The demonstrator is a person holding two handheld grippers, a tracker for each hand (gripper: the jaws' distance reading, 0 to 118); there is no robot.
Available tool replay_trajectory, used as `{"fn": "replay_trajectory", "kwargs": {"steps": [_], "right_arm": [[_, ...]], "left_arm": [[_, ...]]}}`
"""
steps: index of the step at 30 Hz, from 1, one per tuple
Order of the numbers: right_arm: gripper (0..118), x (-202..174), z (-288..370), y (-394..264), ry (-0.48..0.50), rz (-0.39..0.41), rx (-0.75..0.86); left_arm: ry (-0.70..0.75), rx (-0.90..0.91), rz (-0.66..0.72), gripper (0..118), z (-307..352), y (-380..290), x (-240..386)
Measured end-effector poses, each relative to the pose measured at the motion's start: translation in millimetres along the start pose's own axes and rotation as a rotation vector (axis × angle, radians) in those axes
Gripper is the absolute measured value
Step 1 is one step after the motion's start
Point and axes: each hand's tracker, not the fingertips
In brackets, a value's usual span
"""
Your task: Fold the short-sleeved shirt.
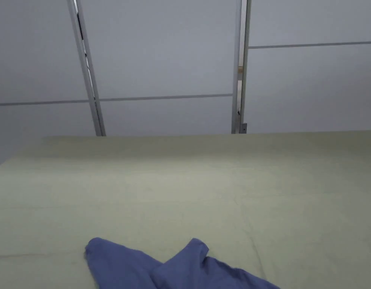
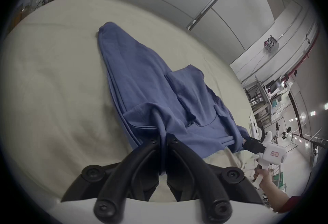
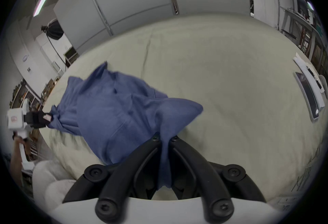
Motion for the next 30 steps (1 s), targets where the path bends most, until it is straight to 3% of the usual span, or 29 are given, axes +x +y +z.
{"fn": "replay_trajectory", "kwargs": {"steps": [2, 4, 5, 7, 8, 9, 10, 12, 16, 18, 19, 20, 21, 22, 23, 24, 25, 30], "right_arm": [[4, -4.0, -6.7, -7.7, 0.026, -0.009, -0.050], [6, -2.5, -9.5, -10.1, 0.010, -0.028, -0.002], [18, 0.3, -8.8, -6.5, 0.023, -0.040, -0.012], [59, 1.9, -2.2, 0.5, 0.081, -0.073, -0.036], [83, -5.2, 9.4, 7.1, 0.046, -0.050, -0.054], [110, -6.0, 18.0, 13.9, -0.009, -0.010, -0.052], [116, -5.2, 34.1, 20.4, -0.006, -0.002, -0.002], [116, 5.5, 66.0, 38.6, 0.067, -0.025, 0.172], [118, -0.3, 147.9, 75.1, 0.062, -0.049, 0.516], [115, -1.9, 171.7, 90.6, 0.085, -0.073, 0.569], [101, -3.3, 177.6, 96.9, 0.107, -0.080, 0.539], [57, -5.7, 183.3, 100.3, 0.129, -0.084, 0.546], [2, -8.8, 188.5, 99.1, 0.133, -0.105, 0.605], [2, -13.3, 191.1, 99.8, 0.087, -0.103, 0.623], [2, -21.0, 187.9, 102.5, 0.036, -0.075, 0.621], [2, -23.4, 186.0, 104.0, 0.062, -0.084, 0.621], [2, -24.7, 183.6, 105.6, 0.131, -0.063, 0.618], [2, -37.8, 153.7, 98.3, 0.166, -0.002, 0.559]], "left_arm": [[0.041, -0.084, -0.045, 5, -5.7, -4.3, 0.6], [0.048, -0.198, -0.056, 5, -15.2, -6.0, 0.2], [0.045, -0.213, -0.050, 5, -18.0, -9.6, -1.0], [0.049, -0.185, -0.060, 13, -17.2, -12.3, -5.6], [0.047, -0.154, -0.055, 30, -11.7, -12.1, -5.2], [0.044, -0.135, -0.050, 81, -3.4, -10.2, -4.3], [0.026, -0.115, -0.041, 116, 9.0, -6.8, -2.6], [0.046, 0.020, -0.040, 118, 45.8, 8.5, -7.6], [-0.016, 0.415, -0.010, 118, 136.2, 45.2, 2.7], [0.030, 0.494, -0.040, 118, 170.6, 59.1, 9.1], [0.039, 0.438, -0.040, 115, 184.7, 58.5, 19.4], [0.027, 0.494, -0.079, 92, 196.3, 61.6, 19.6], [0.025, 0.568, -0.109, 25, 205.7, 57.6, 19.3], [0.055, 0.602, -0.113, 0, 211.8, 59.0, 20.9], [0.113, 0.602, -0.098, 0, 214.8, 57.1, 26.4], [0.095, 0.670, -0.058, 0, 215.2, 61.5, 22.0], [0.074, 0.605, -0.064, 0, 214.4, 66.4, 16.5], [0.067, 0.477, -0.038, 0, 174.8, 92.6, 8.8]]}}
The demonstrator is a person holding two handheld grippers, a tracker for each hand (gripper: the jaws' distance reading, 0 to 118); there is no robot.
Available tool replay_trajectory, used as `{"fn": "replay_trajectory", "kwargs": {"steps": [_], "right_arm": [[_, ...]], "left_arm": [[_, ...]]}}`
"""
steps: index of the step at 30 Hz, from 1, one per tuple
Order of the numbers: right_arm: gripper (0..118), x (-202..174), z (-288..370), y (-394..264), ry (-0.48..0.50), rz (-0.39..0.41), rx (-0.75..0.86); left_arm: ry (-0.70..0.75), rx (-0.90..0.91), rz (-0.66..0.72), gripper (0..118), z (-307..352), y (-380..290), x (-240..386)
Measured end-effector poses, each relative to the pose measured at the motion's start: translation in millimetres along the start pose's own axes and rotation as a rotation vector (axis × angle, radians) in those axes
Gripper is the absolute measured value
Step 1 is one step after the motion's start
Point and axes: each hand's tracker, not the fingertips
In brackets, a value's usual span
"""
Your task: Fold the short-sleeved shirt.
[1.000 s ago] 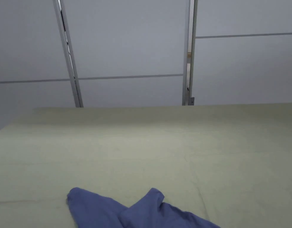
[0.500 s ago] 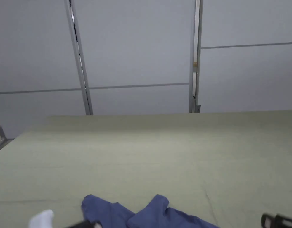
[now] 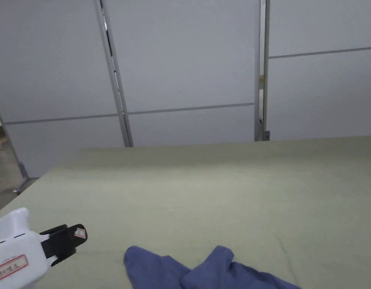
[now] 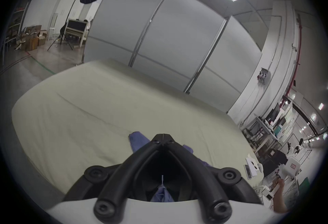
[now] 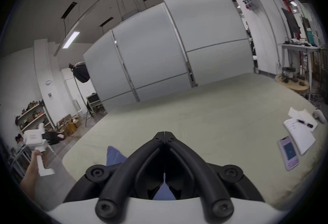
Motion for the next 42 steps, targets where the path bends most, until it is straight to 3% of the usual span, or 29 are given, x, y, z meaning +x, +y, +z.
{"fn": "replay_trajectory", "kwargs": {"steps": [3, 5, 6, 8, 9, 11, 13, 16, 19, 21, 22, 23, 24, 25, 26, 27, 28, 31, 35, 37, 38, 39, 40, 42], "right_arm": [[2, 1.9, -14.1, -14.8, 0.074, -0.071, -0.051], [2, 4.5, -24.1, -25.0, 0.059, -0.094, -0.069], [2, 6.3, -27.0, -28.7, 0.053, -0.099, -0.081], [2, 12.4, -36.5, -37.6, 0.059, -0.107, -0.102], [2, 14.5, -39.7, -39.5, 0.059, -0.106, -0.117], [2, 18.3, -47.2, -44.1, 0.047, -0.090, -0.150], [2, 22.2, -54.5, -49.6, 0.039, -0.076, -0.160], [2, 24.1, -65.2, -53.7, 0.031, -0.065, -0.180], [2, 27.3, -76.8, -59.0, 0.021, -0.073, -0.205], [2, 28.4, -81.0, -61.9, 0.021, -0.077, -0.216], [2, 25.8, -85.5, -61.9, 0.018, -0.072, -0.220], [2, 24.6, -87.0, -62.6, 0.016, -0.061, -0.221], [2, 23.6, -89.4, -63.0, 0.019, -0.046, -0.226], [2, 21.8, -93.5, -63.3, 0.021, -0.041, -0.230], [2, 20.0, -98.7, -63.0, 0.022, -0.044, -0.234], [2, 19.7, -103.3, -64.1, 0.037, -0.074, -0.239], [2, 18.8, -107.4, -65.7, 0.052, -0.096, -0.234], [2, 9.6, -129.3, -69.5, 0.045, -0.087, -0.266], [2, 1.4, -157.2, -78.8, 0.056, 0.023, -0.332], [5, 2.0, -176.3, -83.9, 0.112, 0.060, -0.384], [34, -1.1, -188.4, -87.3, 0.091, 0.099, -0.379], [104, -2.3, -201.6, -91.7, 0.097, 0.133, -0.405], [118, -1.7, -221.6, -98.7, 0.132, 0.139, -0.509], [116, -4.0, -242.0, -104.2, 0.195, 0.095, -0.559]], "left_arm": [[-0.023, -0.104, 0.033, 0, -53.0, 8.4, -20.2], [-0.011, -0.174, 0.012, 0, -89.9, 9.0, -17.8], [0.018, -0.188, -0.025, 10, -106.3, 8.0, -17.6], [0.108, -0.252, -0.136, 118, -143.7, 5.6, -14.1], [0.126, -0.328, -0.194, 118, -154.7, -1.2, -10.3], [0.132, -0.289, -0.263, 118, -189.4, 3.7, -20.2], [0.209, -0.409, -0.240, 118, -239.0, 8.8, -53.2], [0.192, -0.514, -0.145, 118, -283.3, -1.8, -74.4], [0.214, -0.543, -0.146, 118, -306.5, -49.5, -46.0], [0.272, -0.661, -0.159, 116, -314.6, -57.0, -43.4], [0.328, -0.612, -0.238, 110, -312.4, -63.4, -37.3], [0.324, -0.546, -0.306, 96, -301.9, -65.8, -28.7], [0.321, -0.532, -0.318, 63, -295.3, -68.3, -24.0], [0.320, -0.515, -0.317, 11, -288.6, -63.4, -23.8], [0.293, -0.501, -0.315, 2, -280.5, -62.0, -24.9], [0.189, -0.530, -0.221, 2, -275.0, -62.7, -29.0], [0.235, -0.470, -0.201, 2, -266.1, -61.0, -32.1], [0.134, -0.475, -0.072, 2, -255.7, -62.1, -48.2], [0.122, -0.448, -0.110, 2, -232.0, -57.0, -47.4], [0.109, -0.433, -0.101, 2, -228.0, -50.9, -47.8], [0.078, -0.428, -0.078, 2, -226.2, -49.1, -49.0], [0.080, -0.418, -0.086, 2, -223.8, -46.5, -50.1], [0.095, -0.412, -0.082, 2, -221.8, -45.6, -49.1], [0.077, -0.402, -0.066, 2, -217.3, -50.3, -53.1]]}}
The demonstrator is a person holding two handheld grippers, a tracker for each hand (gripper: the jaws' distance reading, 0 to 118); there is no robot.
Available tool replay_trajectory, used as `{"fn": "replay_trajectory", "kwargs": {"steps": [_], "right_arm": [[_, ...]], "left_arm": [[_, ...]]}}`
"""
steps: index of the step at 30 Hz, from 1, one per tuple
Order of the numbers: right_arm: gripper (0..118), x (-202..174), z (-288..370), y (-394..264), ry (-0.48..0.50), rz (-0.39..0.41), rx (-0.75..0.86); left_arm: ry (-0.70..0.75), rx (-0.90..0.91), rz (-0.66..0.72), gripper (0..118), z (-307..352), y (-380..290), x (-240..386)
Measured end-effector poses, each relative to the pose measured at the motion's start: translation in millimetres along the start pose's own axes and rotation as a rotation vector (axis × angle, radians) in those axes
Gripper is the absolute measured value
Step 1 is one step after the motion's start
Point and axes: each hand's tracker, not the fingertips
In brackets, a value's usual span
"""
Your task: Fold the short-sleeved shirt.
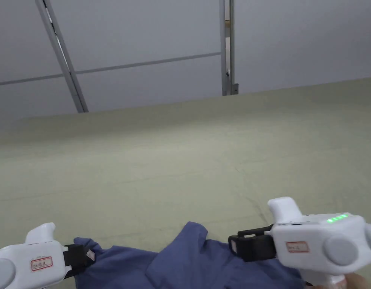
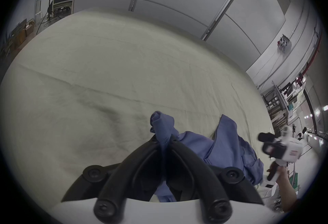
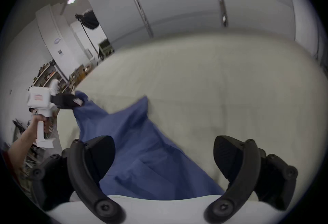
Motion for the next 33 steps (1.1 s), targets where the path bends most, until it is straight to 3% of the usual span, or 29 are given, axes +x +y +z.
{"fn": "replay_trajectory", "kwargs": {"steps": [3, 5, 7, 8, 11, 13, 14, 18, 19, 21, 23, 26, 29, 33], "right_arm": [[111, 12.0, -48.6, -10.1, -0.078, -0.013, -0.253], [108, 9.9, -64.6, -20.5, -0.124, 0.158, -0.177], [91, 2.8, -64.2, -22.5, -0.070, 0.153, -0.194], [84, -27.7, -41.6, -26.6, -0.027, 0.230, -0.222], [63, -39.5, -41.6, -33.0, -0.063, 0.275, -0.235], [20, -24.3, -41.1, -32.4, -0.035, 0.188, -0.213], [15, -24.4, -39.2, -33.2, -0.032, 0.188, -0.206], [14, -44.4, -36.6, -40.8, -0.074, 0.246, -0.204], [13, -43.4, -34.6, -40.4, -0.050, 0.205, -0.179], [12, -35.8, -27.6, -38.0, 0.044, 0.028, -0.139], [12, -33.3, -12.5, -37.8, 0.065, -0.066, -0.047], [12, -52.5, 34.0, -30.3, 0.050, -0.028, 0.071], [12, -53.4, 61.5, -7.8, 0.079, -0.085, 0.163], [12, -60.8, 112.3, 16.4, 0.051, -0.095, 0.348]], "left_arm": [[0.016, -0.017, -0.029, 2, -1.7, -3.4, -0.7], [0.024, -0.035, -0.051, 2, -3.9, -6.0, -4.0], [0.019, -0.041, -0.045, 2, -1.9, -14.6, -1.3], [0.020, -0.043, -0.039, 2, -4.0, -16.5, -2.6], [0.003, -0.052, 0.014, 2, -8.9, -20.6, -4.6], [-0.005, -0.059, 0.032, 2, -10.3, -23.2, -4.6], [-0.007, -0.062, 0.033, 2, -10.4, -23.9, -4.4], [-0.004, -0.069, 0.029, 2, -10.1, -26.2, -6.1], [-0.007, -0.066, 0.035, 2, 2.3, -21.6, -0.9], [-0.014, -0.062, 0.040, 2, 8.7, -21.6, -0.4], [-0.019, -0.053, 0.036, 2, 16.7, -21.9, 1.9], [-0.015, -0.043, 0.007, 2, 29.4, -19.7, 8.4], [-0.048, 0.036, 0.029, 2, 44.2, -12.5, 5.3], [-0.104, 0.144, 0.041, 2, 94.1, 0.5, 26.3]]}}
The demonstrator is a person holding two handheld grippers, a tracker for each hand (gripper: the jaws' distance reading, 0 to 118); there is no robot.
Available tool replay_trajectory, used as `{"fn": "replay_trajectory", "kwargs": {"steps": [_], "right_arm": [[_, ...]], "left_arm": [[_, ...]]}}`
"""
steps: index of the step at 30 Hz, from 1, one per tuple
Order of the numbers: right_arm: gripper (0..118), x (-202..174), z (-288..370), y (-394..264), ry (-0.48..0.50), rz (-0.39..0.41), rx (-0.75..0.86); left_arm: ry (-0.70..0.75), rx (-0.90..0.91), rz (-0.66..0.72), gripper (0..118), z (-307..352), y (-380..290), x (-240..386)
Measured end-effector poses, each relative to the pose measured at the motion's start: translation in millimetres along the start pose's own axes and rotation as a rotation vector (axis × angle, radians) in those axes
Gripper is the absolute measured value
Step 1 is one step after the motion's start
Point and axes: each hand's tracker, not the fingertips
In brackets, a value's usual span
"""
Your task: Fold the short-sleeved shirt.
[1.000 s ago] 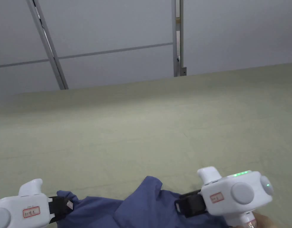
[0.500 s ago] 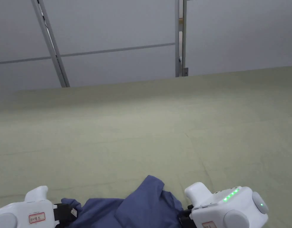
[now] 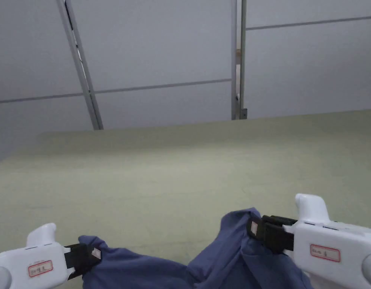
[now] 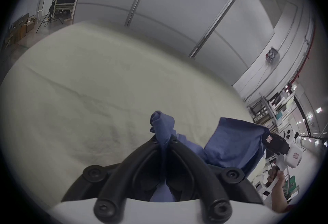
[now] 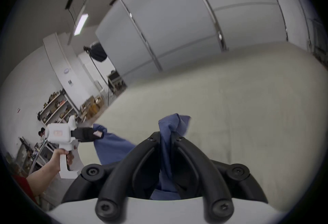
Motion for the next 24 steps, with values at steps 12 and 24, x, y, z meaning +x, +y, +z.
{"fn": "replay_trajectory", "kwargs": {"steps": [12, 24], "right_arm": [[12, 3.1, 96.4, 131.8, -0.094, 0.003, 0.316], [11, -46.7, 63.7, 281.7, -0.028, -0.129, 0.452]], "left_arm": [[-0.008, 0.375, 0.050, 2, 141.1, 80.8, 27.3], [0.117, 0.394, -0.013, 2, 134.8, 249.3, 149.0]]}}
